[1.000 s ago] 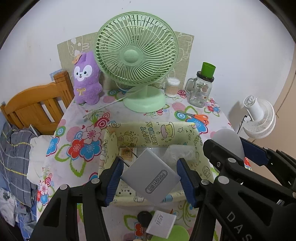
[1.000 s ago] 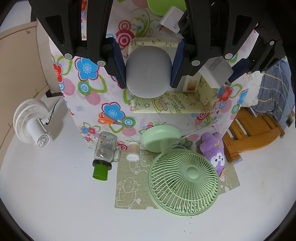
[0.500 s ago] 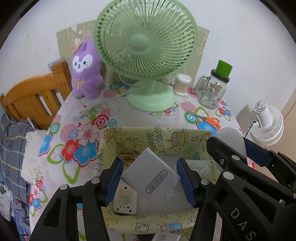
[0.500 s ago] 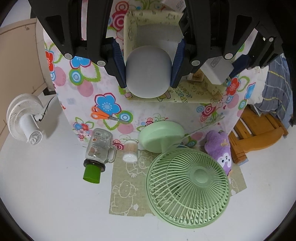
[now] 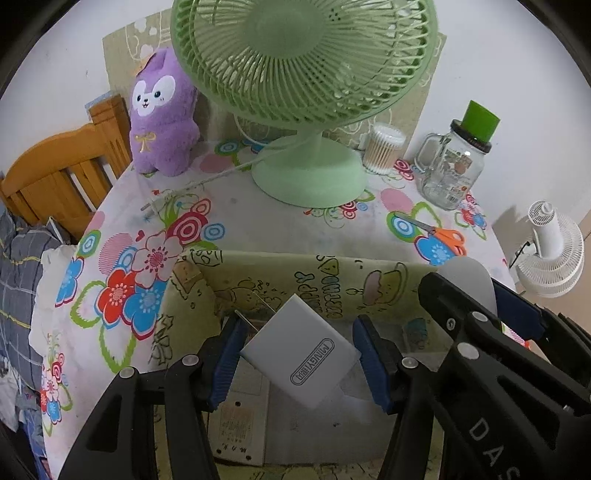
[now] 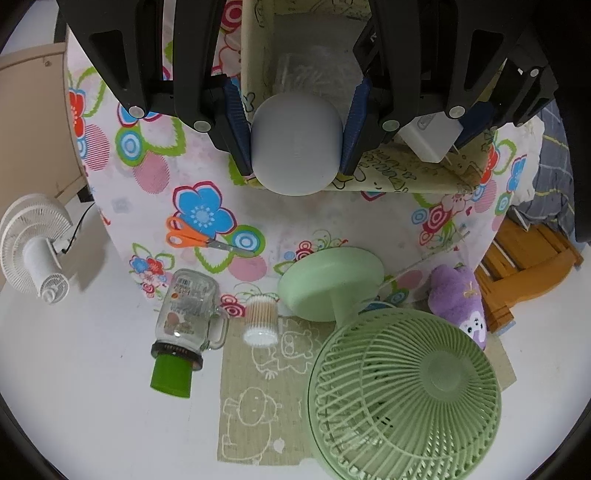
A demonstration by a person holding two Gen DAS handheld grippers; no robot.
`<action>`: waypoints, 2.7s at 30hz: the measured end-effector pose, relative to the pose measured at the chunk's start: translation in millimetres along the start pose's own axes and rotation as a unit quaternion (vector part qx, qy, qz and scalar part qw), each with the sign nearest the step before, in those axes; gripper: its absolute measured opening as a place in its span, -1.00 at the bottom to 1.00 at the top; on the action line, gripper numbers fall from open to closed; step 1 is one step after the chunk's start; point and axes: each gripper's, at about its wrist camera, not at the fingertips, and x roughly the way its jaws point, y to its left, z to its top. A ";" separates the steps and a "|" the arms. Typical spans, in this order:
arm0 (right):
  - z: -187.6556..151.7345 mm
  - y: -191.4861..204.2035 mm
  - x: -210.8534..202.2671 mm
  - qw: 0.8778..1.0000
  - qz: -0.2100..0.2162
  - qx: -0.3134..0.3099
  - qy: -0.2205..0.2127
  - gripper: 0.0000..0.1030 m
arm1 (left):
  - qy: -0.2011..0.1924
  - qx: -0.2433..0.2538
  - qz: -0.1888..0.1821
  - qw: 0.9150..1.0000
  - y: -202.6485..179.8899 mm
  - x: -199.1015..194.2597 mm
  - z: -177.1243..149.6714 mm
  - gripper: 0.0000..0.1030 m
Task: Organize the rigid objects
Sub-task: 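Lower the charger into the box and open left tool while right releases the puck inside, then withdraw both open tools from the box back toward the remaining items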
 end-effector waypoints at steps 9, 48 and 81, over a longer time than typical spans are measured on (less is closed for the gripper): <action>2.6 -4.2 8.8 1.000 -0.009 0.002 -0.004 -0.02 | 0.003 -0.010 -0.013 1.000 -2.6 13.0 2.8 0.22; -16.7 16.9 -9.1 0.999 0.048 0.007 0.006 0.59 | 0.016 0.060 -0.010 0.998 8.9 -27.8 -14.4 0.87; -42.7 8.8 -109.0 0.999 0.031 0.007 -0.036 0.64 | -0.031 0.075 -0.020 0.997 -8.1 -113.3 -43.4 0.98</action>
